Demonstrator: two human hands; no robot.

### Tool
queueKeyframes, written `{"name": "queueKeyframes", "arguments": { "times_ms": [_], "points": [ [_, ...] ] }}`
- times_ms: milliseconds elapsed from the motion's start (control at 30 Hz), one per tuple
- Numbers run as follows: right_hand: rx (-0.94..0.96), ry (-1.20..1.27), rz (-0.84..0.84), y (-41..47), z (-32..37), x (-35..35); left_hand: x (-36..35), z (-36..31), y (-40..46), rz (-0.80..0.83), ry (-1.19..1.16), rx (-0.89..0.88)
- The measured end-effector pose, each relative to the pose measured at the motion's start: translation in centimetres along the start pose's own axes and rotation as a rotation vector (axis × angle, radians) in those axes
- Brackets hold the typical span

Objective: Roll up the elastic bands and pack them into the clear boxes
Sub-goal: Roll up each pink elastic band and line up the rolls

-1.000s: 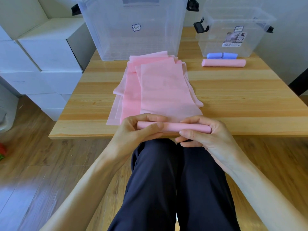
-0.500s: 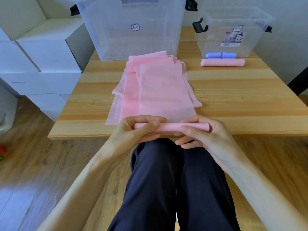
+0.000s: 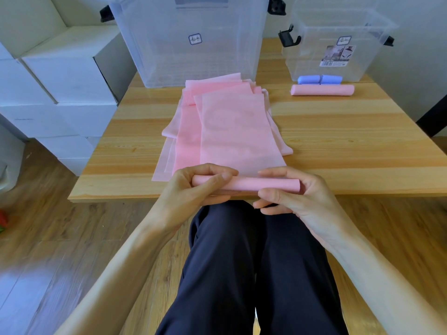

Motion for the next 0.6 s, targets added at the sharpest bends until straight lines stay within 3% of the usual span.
{"name": "queueKeyframes", "arguments": {
  "times_ms": [167, 600],
  "points": [
    [0.005, -0.034, 0.004, 0.06, 0.12, 0.02, 0.1, -0.04, -0.09, 0.049, 0.002, 0.022],
    [-0.004, 0.008, -0.007, 0.24, 0.4, -0.23, 0.05, -0.14, -0.08, -0.004, 0.075, -0.02]
  ]
}}
Point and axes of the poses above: each hand's wrist, its own y-axis towards the middle knuckle, its own x-axis out of the back of the hand, z = x × y, the point moved 2 cm from there along y, towards the middle knuckle, and after that the axes turned 4 degrees about -x, right-handed, at the moved point
